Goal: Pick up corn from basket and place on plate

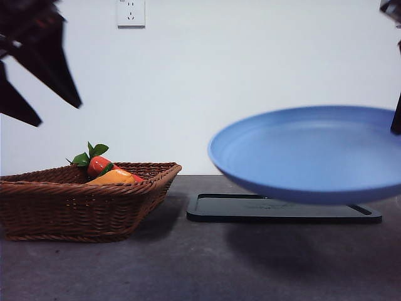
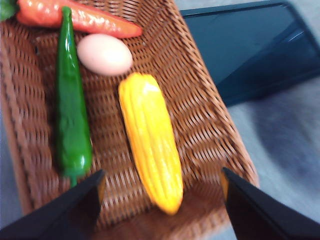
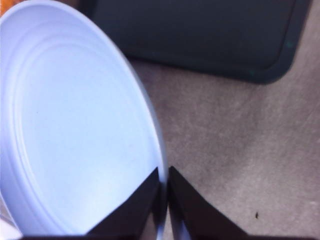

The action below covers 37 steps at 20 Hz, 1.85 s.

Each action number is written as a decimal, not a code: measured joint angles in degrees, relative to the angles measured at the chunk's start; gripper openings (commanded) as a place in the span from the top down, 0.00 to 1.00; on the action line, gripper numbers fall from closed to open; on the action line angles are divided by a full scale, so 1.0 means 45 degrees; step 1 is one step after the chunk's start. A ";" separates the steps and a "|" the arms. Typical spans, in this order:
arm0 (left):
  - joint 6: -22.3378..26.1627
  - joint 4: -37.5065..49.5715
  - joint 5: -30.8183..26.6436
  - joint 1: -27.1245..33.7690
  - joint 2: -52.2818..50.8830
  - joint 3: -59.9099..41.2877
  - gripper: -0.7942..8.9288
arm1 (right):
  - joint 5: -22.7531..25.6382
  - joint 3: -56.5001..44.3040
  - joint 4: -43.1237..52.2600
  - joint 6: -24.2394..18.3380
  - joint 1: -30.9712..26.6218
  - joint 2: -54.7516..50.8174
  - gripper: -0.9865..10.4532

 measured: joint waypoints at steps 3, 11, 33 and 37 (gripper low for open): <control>-0.0010 0.0063 -0.0612 -0.0461 0.1933 0.1253 0.53 | 0.0000 0.0000 -0.0097 0.0019 0.0000 -0.0432 0.91; -0.0010 0.0112 -0.2011 -0.1190 0.5459 0.2370 0.53 | 0.0000 0.0000 -0.0092 0.0024 -0.0015 -0.0495 0.91; -0.0316 0.0155 -0.2035 -0.1559 0.6907 0.2939 0.70 | -0.0010 0.0000 -0.0083 0.0049 -0.0024 -0.0495 0.91; -0.0340 -0.0223 -0.1841 -0.1574 0.6324 0.4197 0.70 | -0.0015 0.0000 0.0690 0.0393 -0.0024 -0.0457 0.91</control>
